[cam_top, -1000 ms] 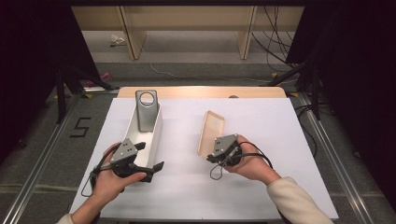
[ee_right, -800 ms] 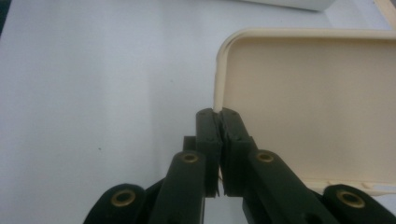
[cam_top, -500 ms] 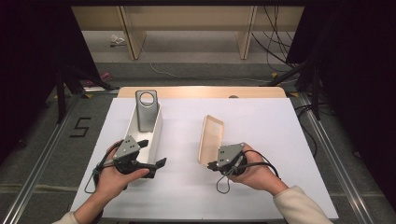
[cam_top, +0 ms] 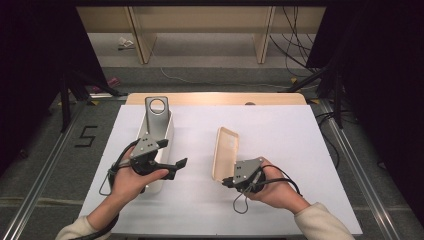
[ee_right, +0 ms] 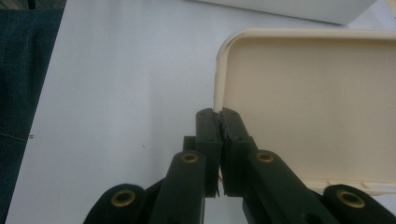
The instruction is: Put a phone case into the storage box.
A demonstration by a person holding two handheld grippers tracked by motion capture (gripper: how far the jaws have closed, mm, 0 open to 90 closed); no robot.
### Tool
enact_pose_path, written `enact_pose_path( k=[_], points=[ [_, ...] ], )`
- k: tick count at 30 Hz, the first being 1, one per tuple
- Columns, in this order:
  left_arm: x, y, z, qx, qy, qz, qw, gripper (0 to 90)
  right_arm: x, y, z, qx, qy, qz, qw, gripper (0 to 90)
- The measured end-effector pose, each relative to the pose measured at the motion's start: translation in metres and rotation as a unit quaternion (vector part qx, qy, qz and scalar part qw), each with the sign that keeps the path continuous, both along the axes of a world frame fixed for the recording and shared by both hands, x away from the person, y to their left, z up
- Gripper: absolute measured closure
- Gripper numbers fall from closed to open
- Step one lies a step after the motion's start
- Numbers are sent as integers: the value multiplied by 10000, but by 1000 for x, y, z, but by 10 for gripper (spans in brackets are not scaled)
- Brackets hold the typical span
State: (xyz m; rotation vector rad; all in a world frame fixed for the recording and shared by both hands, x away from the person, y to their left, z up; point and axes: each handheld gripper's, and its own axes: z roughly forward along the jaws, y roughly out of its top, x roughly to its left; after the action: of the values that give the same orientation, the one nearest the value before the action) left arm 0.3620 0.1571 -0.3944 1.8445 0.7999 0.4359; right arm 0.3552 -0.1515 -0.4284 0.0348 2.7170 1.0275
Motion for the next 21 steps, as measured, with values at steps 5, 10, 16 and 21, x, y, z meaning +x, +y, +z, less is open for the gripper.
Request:
enact_pose_path(
  k=[5, 10, 16, 21],
  points=[
    [12, -12, 9, -29, 183, 36, 9998, 148, -1, 2, 0, 12, -23, 23, 10000, 883],
    [28, -27, 16, 86, 392, -17, 9992, 162, -2, 3, 1, 22, -32, 45, 10000, 884],
    [47, -48, 22, 209, 567, -157, 9981, 194, -3, 5, 0, 11, -17, 92, 10000, 884],
    [59, -66, 20, 380, 847, -241, 9954, 215, -5, 8, 1, 24, -68, 127, 9999, 883]
  ],
)
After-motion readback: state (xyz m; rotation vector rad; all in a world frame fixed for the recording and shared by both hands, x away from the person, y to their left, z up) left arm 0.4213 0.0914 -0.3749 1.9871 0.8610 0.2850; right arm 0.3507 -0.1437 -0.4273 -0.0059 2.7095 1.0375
